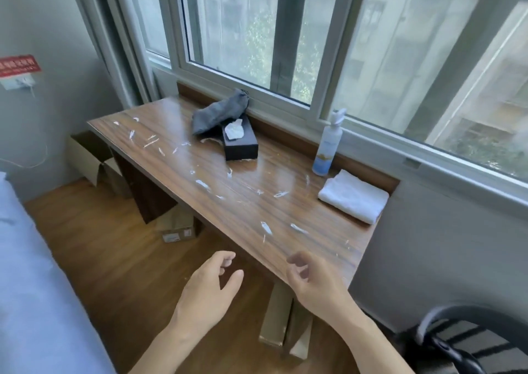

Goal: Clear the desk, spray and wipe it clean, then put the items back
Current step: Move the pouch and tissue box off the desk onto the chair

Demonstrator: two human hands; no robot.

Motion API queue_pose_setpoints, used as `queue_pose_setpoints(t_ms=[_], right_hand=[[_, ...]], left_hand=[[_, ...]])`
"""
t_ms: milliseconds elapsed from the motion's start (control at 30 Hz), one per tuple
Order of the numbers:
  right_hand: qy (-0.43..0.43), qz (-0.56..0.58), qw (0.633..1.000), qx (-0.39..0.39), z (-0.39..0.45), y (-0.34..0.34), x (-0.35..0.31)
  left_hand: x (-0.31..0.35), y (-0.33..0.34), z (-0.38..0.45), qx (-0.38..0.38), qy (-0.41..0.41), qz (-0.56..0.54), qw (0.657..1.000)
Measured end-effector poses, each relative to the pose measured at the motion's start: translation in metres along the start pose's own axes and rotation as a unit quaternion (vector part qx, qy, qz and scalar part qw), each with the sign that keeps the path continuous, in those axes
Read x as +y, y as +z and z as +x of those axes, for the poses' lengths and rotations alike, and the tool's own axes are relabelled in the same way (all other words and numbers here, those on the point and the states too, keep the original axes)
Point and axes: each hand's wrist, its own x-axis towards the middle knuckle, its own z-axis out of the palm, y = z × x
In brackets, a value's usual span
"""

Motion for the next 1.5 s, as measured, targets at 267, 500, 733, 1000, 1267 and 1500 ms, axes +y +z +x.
queue_pose_setpoints(t_ms=[267,500,733,1000,1267,1500], right_hand=[[-0.052,-0.004,0.998,0.018,0.057,0.013,-0.059],[-0.064,0.008,0.998,0.011,0.122,0.029,-0.087],[-0.067,0.015,0.998,0.009,0.213,0.049,-0.093],[-0.056,-0.005,0.998,0.007,0.342,0.054,-0.118],[0.003,-0.106,0.99,0.089,0.454,0.069,-0.134],[0.091,-0.187,0.977,0.046,0.525,0.094,-0.146]], left_hand=[[-0.012,-0.053,0.037,0.051,-0.014,-0.018,0.998],[-0.009,-0.087,0.089,0.069,0.004,-0.022,0.997],[-0.02,-0.099,0.183,0.053,0.018,-0.032,0.998],[-0.022,-0.13,0.313,0.007,0.032,0.005,0.999],[-0.013,-0.156,0.443,0.011,0.058,0.056,0.997],[0.007,-0.161,0.591,-0.015,0.145,0.208,0.967]])
